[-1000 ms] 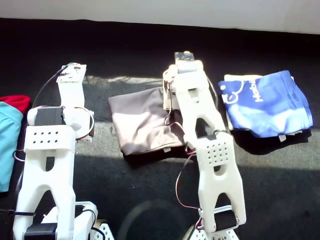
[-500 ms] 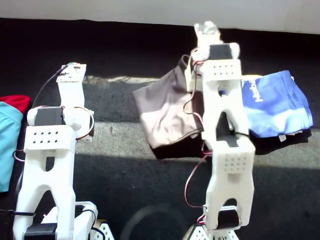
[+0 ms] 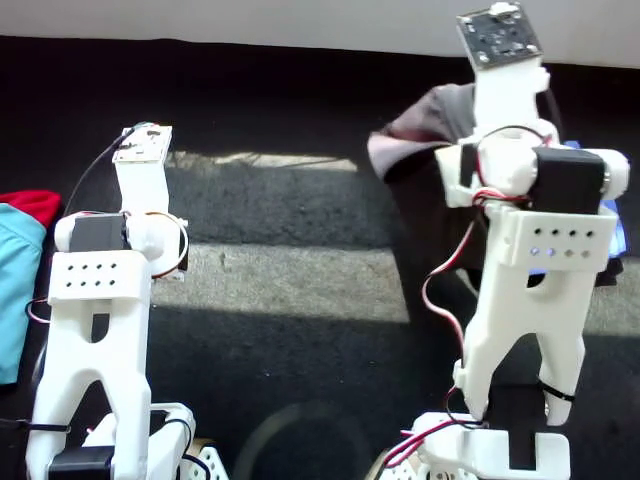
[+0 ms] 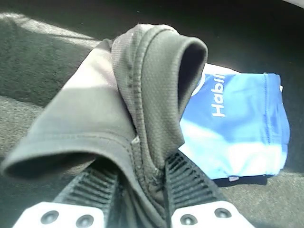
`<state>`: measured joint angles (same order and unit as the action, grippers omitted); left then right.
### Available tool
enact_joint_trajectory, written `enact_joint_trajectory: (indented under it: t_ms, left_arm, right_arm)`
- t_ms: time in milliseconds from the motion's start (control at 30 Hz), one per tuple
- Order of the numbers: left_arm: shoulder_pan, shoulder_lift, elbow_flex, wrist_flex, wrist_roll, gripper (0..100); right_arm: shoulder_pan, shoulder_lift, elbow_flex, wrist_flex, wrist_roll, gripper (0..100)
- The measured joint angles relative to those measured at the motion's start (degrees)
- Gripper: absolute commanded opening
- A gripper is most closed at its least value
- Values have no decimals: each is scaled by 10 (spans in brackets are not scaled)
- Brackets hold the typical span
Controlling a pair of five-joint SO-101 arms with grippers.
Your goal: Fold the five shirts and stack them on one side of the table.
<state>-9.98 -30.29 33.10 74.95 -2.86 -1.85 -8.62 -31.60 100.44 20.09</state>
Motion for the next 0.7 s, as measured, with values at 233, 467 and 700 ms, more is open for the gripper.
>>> enact_joint_trajectory:
  t_ms: [233,467,700]
  left_arm:
    - [0,0,0,0,0,9]
    - [0,0,0,0,0,9]
    - [0,0,0,0,0,9]
  right_arm:
    - [104,2,4,-52,62,6]
    - [171,134,4,-115,95,6]
    - [218,300,4,-224,123,6]
